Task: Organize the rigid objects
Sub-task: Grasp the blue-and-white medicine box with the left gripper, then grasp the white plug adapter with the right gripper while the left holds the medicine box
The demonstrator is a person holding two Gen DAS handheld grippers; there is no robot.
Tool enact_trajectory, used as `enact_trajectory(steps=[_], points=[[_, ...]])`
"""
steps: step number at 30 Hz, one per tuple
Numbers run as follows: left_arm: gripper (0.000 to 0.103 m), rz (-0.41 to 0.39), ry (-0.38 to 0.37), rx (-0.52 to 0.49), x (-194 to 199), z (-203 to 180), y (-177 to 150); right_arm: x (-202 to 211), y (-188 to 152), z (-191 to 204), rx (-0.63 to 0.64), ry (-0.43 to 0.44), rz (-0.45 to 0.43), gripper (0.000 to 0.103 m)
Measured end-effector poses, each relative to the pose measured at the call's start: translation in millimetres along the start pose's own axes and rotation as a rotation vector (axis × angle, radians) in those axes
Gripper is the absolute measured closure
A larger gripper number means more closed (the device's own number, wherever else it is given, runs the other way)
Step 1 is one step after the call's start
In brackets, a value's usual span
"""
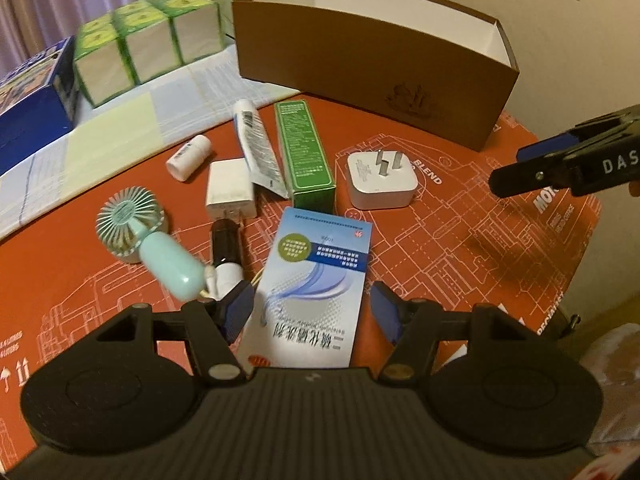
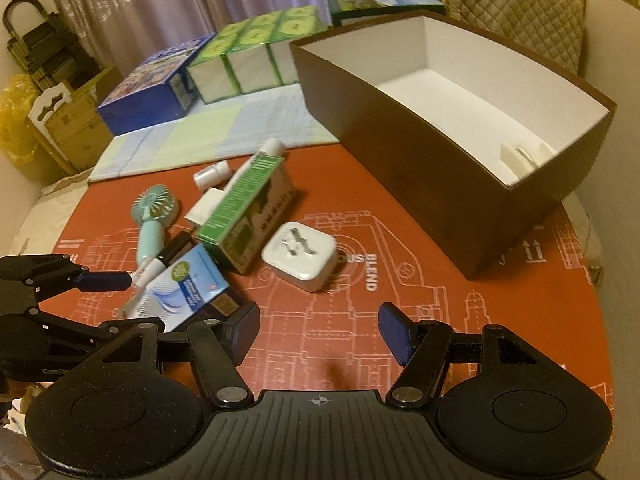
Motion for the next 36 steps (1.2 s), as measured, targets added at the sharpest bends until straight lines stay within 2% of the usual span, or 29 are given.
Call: enact_trajectory(steps=[8,12,20,28,36], points=[[0.033,0.017,0.024,-0.047,-22.4,-7.9,6.0,-2.3,1.9,-16.6,-0.016,-0.002,0.014,0.040],[0.041,0.050,0.032,-0.043,-32.3,-10.2,2.6,-4.2,2.3,-22.1,-0.018,-0.002,0.024,0.040],[0.040,0.081,0.047,0.004,-42.9,-11.6,6.3,-10.1,5.4,-25.8,-0.002,0.011,0.039,0.040],[0.042,0.051,0.049,0.055,-38.6,-7.4,10.5,-17.5,8.5,-23.9,0.023,0.035,0.052,0.040],[0.042,0.005,0.069,0.101,-16.5,-3.8,15.9,-31.2,22.0,-13.2,0.106,0.082,0.042,0.040]])
Point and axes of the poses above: each gripper's, at about its wrist camera, not at the fingertips, and x roughly against the way its jaws point, z to its left, y to its top, the point moved 2 cm from there along -x, roughly the way its jaws point, and after that the axes turned 8 degrees about x, right-handed, at the moved point
